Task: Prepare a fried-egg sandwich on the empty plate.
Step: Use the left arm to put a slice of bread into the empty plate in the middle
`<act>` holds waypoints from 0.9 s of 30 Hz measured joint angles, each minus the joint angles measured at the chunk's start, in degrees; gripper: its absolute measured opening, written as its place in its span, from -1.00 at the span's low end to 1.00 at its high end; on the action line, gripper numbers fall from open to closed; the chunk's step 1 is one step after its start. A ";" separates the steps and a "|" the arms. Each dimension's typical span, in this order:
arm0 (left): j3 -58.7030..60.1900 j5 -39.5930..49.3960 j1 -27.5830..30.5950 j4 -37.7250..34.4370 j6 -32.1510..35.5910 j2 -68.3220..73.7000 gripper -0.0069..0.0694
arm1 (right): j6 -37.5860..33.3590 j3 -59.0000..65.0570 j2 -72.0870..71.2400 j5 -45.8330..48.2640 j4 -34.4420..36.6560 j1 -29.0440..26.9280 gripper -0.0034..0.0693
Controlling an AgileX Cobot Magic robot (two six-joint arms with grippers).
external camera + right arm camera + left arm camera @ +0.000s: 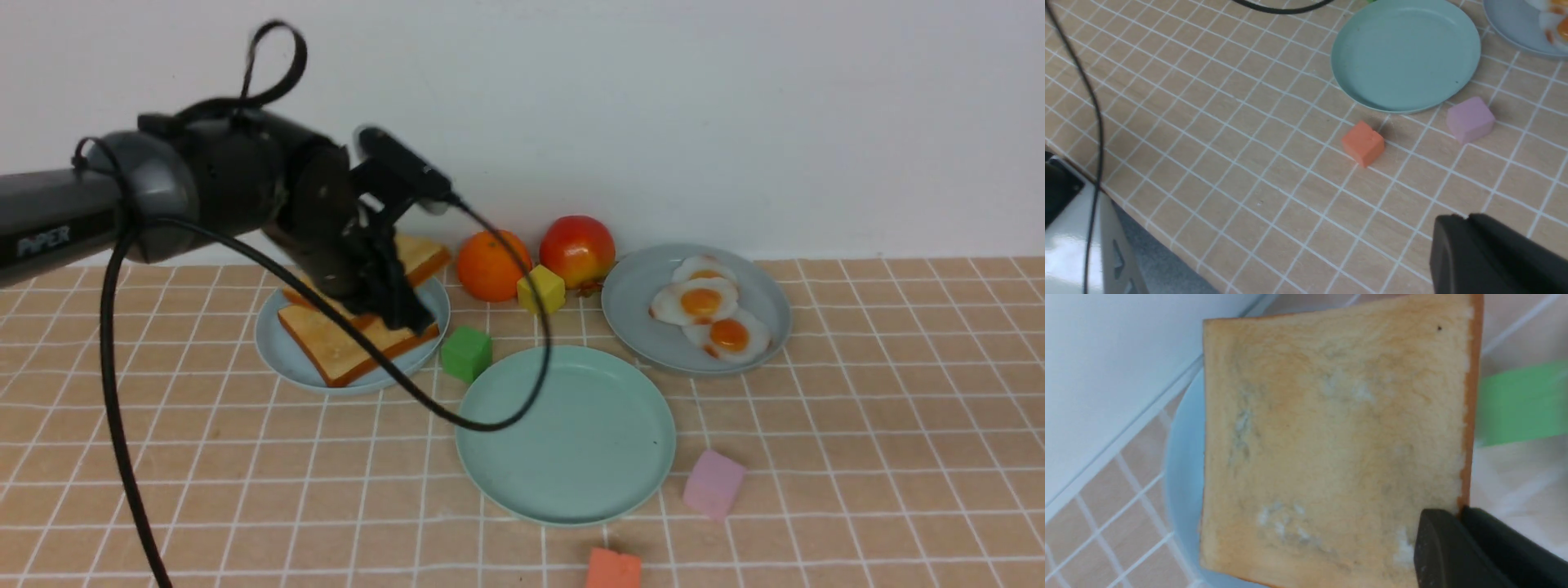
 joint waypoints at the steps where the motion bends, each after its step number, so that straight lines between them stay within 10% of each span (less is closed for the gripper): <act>1: 0.00 0.73 -1.56 0.00 -0.68 -1.11 -0.78 | 0.00 0.00 0.00 0.00 -0.42 0.00 -0.75; 12: 0.00 7.41 -20.57 -0.57 -4.37 -0.44 -0.78 | 0.00 0.00 -0.15 1.62 -4.52 0.00 -0.72; 27: 0.00 3.79 -21.92 6.67 -4.39 8.27 -0.71 | 1.26 0.00 -1.96 1.69 -4.82 0.00 -0.60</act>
